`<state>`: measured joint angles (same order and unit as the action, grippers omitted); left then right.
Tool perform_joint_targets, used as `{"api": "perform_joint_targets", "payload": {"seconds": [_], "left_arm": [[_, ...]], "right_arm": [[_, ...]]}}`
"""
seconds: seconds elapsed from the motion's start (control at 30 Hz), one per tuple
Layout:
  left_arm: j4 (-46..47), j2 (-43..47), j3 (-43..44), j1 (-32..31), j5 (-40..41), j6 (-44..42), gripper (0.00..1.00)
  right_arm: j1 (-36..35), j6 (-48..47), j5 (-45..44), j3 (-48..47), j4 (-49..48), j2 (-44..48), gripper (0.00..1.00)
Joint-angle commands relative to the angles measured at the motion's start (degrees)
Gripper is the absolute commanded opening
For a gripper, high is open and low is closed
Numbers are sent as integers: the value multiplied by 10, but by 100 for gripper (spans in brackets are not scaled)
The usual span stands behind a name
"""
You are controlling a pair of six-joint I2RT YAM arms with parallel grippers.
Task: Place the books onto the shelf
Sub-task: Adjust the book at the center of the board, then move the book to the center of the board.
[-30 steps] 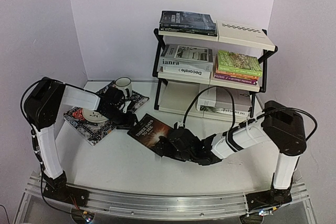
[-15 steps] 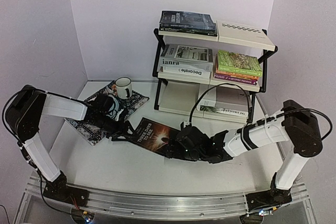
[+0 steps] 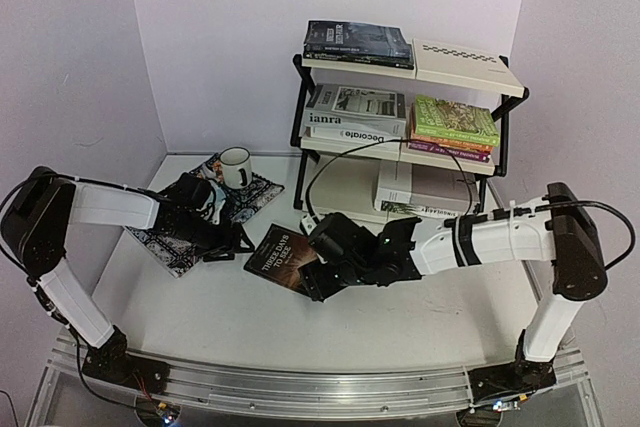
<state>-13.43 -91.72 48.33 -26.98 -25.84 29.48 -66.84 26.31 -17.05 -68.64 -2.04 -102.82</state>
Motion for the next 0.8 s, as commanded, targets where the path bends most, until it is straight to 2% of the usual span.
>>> {"api": "perform_joint_targets", "payload": {"seconds": [0.0, 0.17, 0.37, 0.77], "left_arm": [[12, -25, 38, 1, 26, -16, 68], [12, -49, 53, 0, 30, -21, 68], [15, -78, 62, 0, 22, -17, 68], [55, -108, 54, -6, -40, 15, 64]], "right_arm": [[4, 28, -21, -16, 78, -24, 75], [20, 166, 13, -2, 59, -42, 74], [48, 292, 78, 80, -79, -25, 64], [72, 372, 157, 118, -184, -62, 53]]}}
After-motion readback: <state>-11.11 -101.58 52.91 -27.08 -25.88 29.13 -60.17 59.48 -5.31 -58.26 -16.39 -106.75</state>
